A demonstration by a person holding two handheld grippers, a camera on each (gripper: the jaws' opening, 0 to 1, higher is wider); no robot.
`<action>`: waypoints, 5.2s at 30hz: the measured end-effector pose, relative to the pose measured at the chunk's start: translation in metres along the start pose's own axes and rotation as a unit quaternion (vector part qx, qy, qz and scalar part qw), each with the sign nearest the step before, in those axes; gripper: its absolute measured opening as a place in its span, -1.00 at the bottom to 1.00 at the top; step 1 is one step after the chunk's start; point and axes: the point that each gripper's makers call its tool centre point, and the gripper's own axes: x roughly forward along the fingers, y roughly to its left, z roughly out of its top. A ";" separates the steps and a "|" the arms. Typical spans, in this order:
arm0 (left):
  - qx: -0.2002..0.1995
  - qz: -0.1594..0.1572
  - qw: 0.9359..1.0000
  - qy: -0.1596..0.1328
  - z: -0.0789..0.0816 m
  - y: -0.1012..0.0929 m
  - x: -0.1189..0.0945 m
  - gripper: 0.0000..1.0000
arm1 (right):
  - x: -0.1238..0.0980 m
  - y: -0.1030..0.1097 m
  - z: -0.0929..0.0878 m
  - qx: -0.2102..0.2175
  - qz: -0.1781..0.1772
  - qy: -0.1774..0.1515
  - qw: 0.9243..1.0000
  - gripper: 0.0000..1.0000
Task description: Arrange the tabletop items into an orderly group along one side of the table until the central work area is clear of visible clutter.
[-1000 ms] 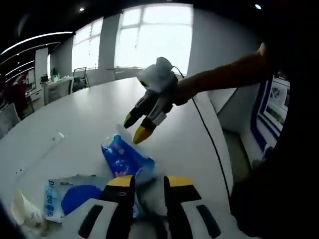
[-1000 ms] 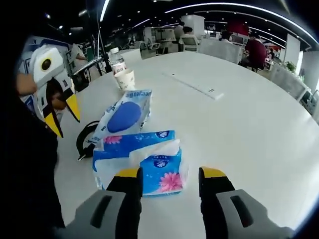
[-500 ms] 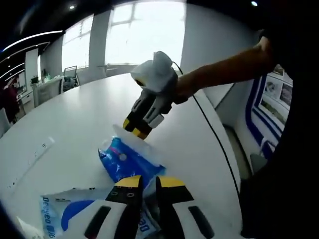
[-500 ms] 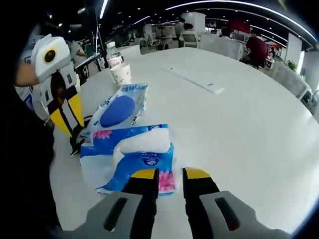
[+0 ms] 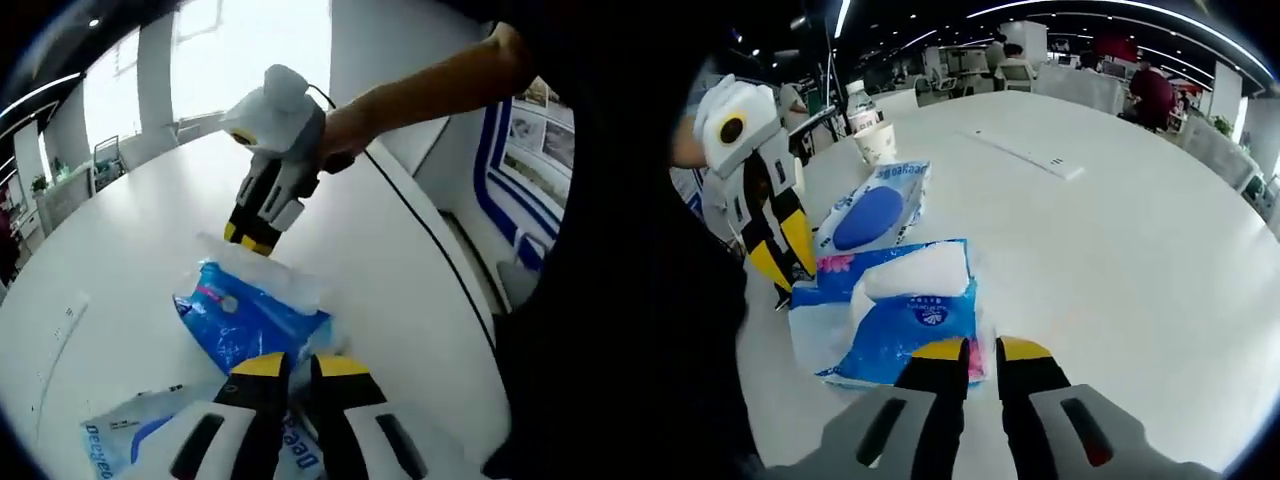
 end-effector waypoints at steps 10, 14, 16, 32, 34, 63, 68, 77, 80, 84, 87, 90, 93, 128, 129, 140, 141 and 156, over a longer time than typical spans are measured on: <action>0.002 -0.033 0.999 -0.005 0.004 -0.010 -0.002 -1.00 | -0.003 0.002 -0.003 0.012 0.004 -0.006 1.000 -1.00; -0.001 -0.038 0.999 -0.011 0.006 -0.010 -0.005 -1.00 | -0.005 0.004 -0.002 0.017 0.005 -0.009 1.000 -1.00; 0.002 -0.040 0.999 -0.015 0.009 -0.009 -0.008 -1.00 | -0.006 0.002 -0.003 0.020 0.005 -0.009 1.000 -1.00; 0.038 -0.056 0.998 0.000 0.026 0.020 -0.023 -1.00 | -0.034 -0.004 0.016 0.073 -0.026 -0.054 0.996 -1.00; 0.044 -0.058 0.997 0.008 0.026 0.024 -0.023 -1.00 | -0.037 -0.006 0.017 0.076 -0.032 -0.058 0.995 -1.00; 0.112 -0.071 0.989 0.068 0.051 0.100 0.006 -0.99 | -0.067 -0.053 0.000 0.197 -0.149 -0.077 0.966 -1.00; 0.109 -0.063 0.989 0.073 0.052 0.111 0.015 -0.99 | -0.066 -0.057 -0.007 0.210 -0.168 -0.075 0.960 -1.00; 0.097 -0.038 0.991 0.082 0.049 0.124 0.033 -0.98 | -0.066 -0.062 -0.015 0.227 -0.192 -0.069 0.952 -1.00; 0.090 -0.032 0.992 0.084 0.046 0.130 0.040 -0.97 | -0.066 -0.060 -0.016 0.229 -0.197 -0.067 0.951 -1.00; 0.080 -0.020 0.993 0.087 0.042 0.139 0.048 -0.97 | -0.063 -0.061 -0.021 0.236 -0.203 -0.065 0.948 -1.00; 0.075 -0.018 0.993 0.087 0.041 0.141 0.051 -0.97 | -0.060 -0.062 -0.026 0.241 -0.206 -0.063 0.946 -1.00; 0.069 -0.017 0.994 0.089 0.038 0.143 0.055 -0.96 | -0.057 -0.060 -0.028 0.244 -0.208 -0.059 0.945 -1.00; 0.067 -0.014 0.994 0.089 0.036 0.144 0.058 -0.96 | -0.055 -0.062 -0.031 0.250 -0.209 -0.059 0.944 -1.00; 0.002 0.031 0.996 0.081 0.029 0.145 0.023 -0.41 | -0.061 -0.053 -0.021 0.272 -0.226 -0.073 0.933 -0.28; 0.001 0.035 0.996 0.078 0.027 0.144 0.019 -0.40 | -0.062 -0.053 -0.020 0.273 -0.224 -0.077 0.932 -0.25; -0.047 0.057 0.996 0.057 0.013 0.134 -0.007 -0.20 | -0.068 -0.030 -0.006 0.289 -0.222 -0.097 0.926 0.10; -0.050 0.058 0.996 0.055 0.012 0.133 -0.009 -0.20 | -0.069 -0.027 -0.004 0.290 -0.223 -0.099 0.925 0.12; -0.070 0.083 0.989 0.100 -0.027 0.142 -0.045 -0.13 | -0.063 0.019 0.004 0.299 -0.217 -0.108 0.923 0.32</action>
